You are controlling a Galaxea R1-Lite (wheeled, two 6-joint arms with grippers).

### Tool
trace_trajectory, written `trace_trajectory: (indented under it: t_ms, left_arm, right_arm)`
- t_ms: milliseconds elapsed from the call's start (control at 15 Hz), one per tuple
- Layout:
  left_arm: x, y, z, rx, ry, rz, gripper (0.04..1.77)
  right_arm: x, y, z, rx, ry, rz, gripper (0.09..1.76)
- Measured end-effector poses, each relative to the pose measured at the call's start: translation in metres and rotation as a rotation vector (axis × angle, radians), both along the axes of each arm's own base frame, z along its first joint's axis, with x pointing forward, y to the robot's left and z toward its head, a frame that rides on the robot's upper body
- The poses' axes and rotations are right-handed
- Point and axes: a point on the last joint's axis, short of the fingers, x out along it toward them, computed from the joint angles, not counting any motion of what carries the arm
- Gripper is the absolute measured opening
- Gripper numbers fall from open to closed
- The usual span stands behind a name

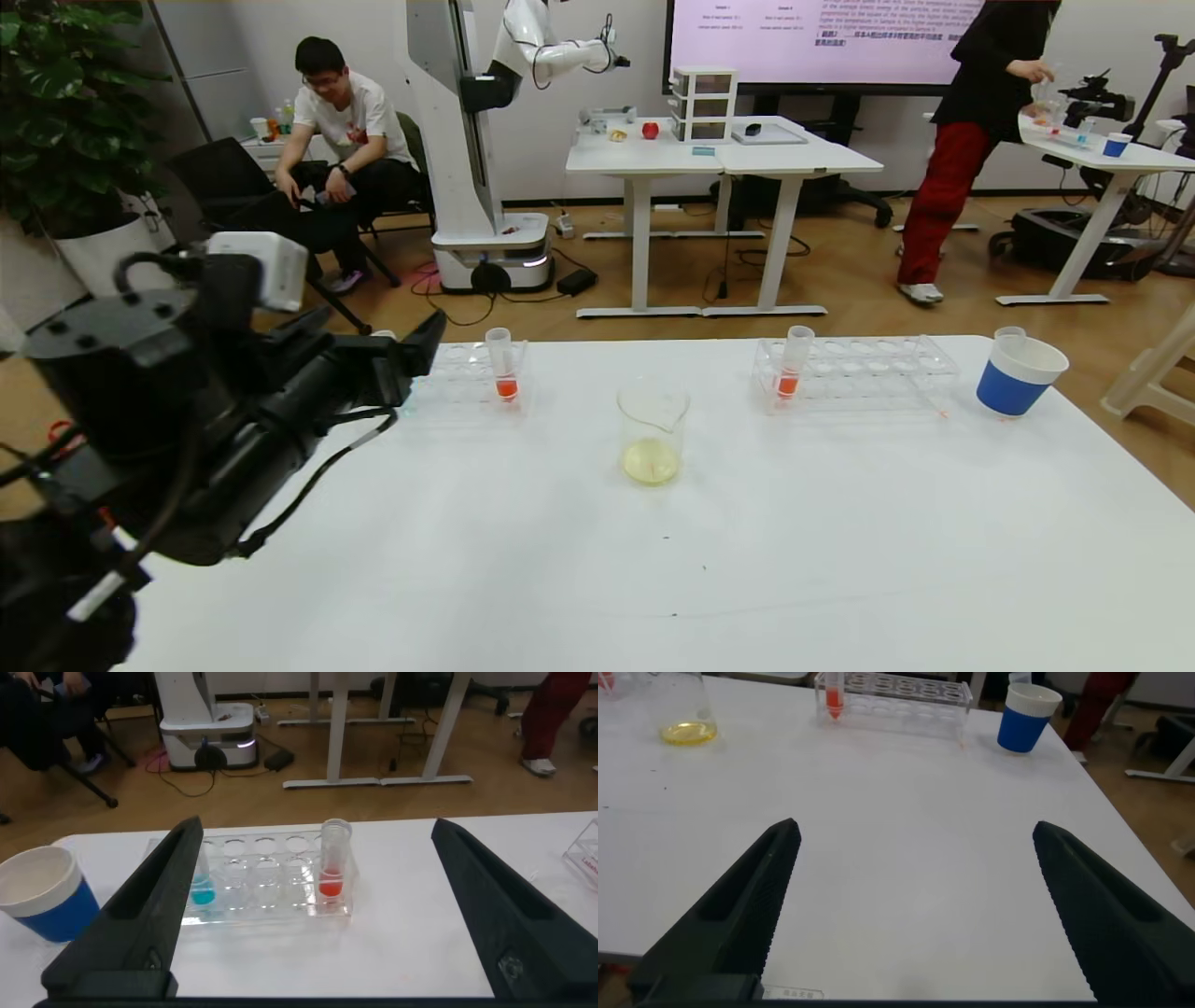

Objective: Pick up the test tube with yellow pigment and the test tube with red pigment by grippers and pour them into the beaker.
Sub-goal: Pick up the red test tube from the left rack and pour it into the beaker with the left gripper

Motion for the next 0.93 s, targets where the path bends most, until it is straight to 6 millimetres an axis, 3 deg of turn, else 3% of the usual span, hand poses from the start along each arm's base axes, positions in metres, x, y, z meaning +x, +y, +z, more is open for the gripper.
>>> trace_trajectory:
  t_ms: [267, 533, 733, 933]
  left_arm:
    - [0.037, -0.045, -0.047, -0.025, -0.021, 0.002, 1.71]
    - [0.058, -0.06, -0.102, -0.002, 0.036, 0.005, 1.71]
    - [0.071, -0.063, -0.119, -0.003, 0.058, 0.01, 1.71]
    - [0.095, -0.061, -0.118, -0.015, 0.015, 0.032, 1.71]
  right_arm:
    - [0.0, 0.0, 0.0, 0.0, 0.0, 0.0, 1.74]
    - [0.0, 0.0, 0.0, 0.0, 0.0, 0.0, 1.74]
    - [0.0, 0.0, 0.0, 0.0, 0.0, 0.0, 1.74]
    - [0.0, 0.0, 0.0, 0.0, 0.0, 0.0, 1.74]
